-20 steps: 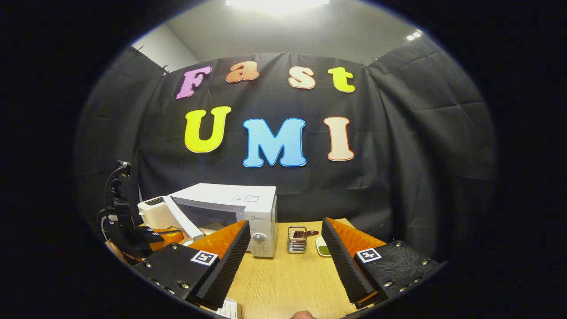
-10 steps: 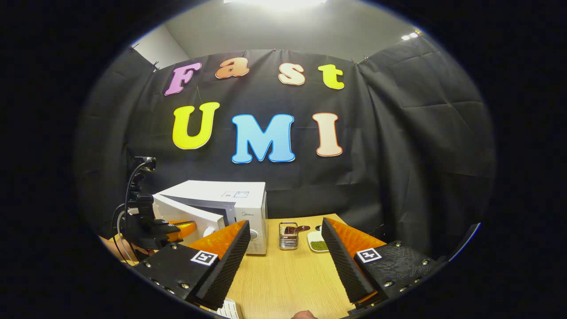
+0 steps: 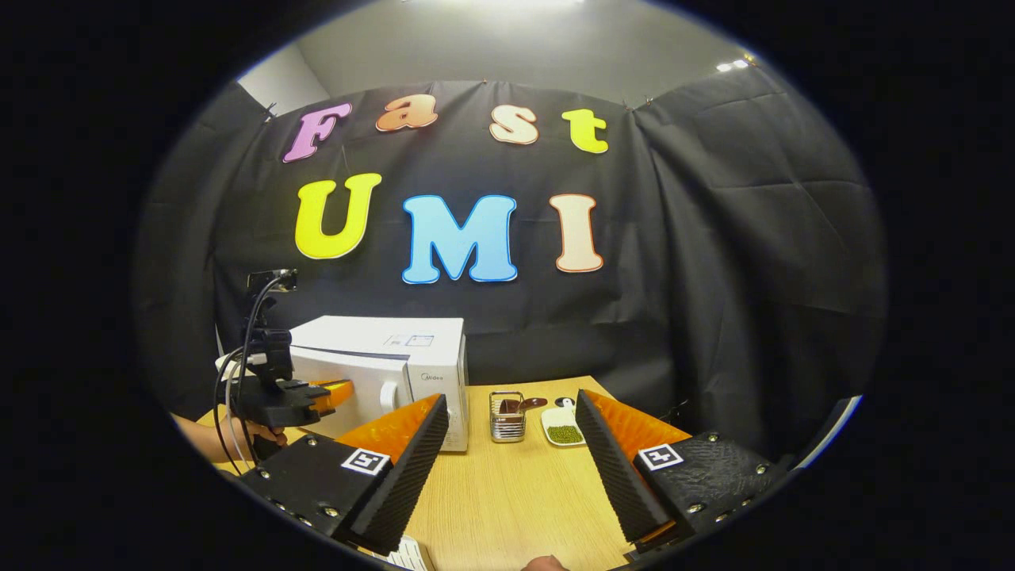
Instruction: Open the microwave oven with the left hand, put the food in, and close the microwave oven.
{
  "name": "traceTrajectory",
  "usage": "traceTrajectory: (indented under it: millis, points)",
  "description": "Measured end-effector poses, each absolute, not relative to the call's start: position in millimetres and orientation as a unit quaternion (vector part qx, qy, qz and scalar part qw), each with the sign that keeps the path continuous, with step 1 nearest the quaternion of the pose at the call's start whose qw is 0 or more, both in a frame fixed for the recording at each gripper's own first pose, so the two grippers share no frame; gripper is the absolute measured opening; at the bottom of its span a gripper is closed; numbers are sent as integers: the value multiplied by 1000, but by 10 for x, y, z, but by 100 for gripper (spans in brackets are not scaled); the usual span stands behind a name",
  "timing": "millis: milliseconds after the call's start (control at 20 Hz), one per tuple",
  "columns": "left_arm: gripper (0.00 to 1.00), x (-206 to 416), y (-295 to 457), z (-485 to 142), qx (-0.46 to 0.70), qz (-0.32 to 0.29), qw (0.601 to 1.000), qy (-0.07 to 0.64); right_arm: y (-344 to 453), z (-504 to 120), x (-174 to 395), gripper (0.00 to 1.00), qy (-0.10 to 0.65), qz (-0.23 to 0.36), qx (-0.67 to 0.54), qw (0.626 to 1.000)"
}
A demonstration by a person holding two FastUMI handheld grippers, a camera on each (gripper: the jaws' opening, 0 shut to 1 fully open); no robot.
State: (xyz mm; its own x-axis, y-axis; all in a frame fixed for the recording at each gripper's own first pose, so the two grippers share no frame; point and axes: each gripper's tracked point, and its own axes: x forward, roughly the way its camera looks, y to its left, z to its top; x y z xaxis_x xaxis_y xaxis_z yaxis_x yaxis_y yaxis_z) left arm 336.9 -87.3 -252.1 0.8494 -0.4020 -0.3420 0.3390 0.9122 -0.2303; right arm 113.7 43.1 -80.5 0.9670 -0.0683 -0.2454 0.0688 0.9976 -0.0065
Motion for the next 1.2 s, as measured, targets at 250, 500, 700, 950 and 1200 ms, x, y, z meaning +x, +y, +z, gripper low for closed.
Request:
traceTrajectory:
  millis: [250, 500, 700, 950, 1200]
  points:
    - [7, 3434, -862, -2523, -99, -181, 959, 194, 440, -822, 1188, 98, 124, -34, -1, 992]
    - [7, 3487, -942, -2519, -86, -179, 960, 200, 494, -876, 1142, 98, 133, -29, -3, 991]
    - [7, 3294, -839, -2149, -87, -167, 968, 168, 594, -834, 1052, 98, 126, -5, 2, 992]
    - [7, 2790, -665, -1539, -89, -153, 976, 122, 587, -784, 945, 98, 120, 35, 3, 992]
    - [6, 2220, -484, -1137, -70, -122, 986, 94, 496, -668, 808, 98, 102, 65, 18, 992]
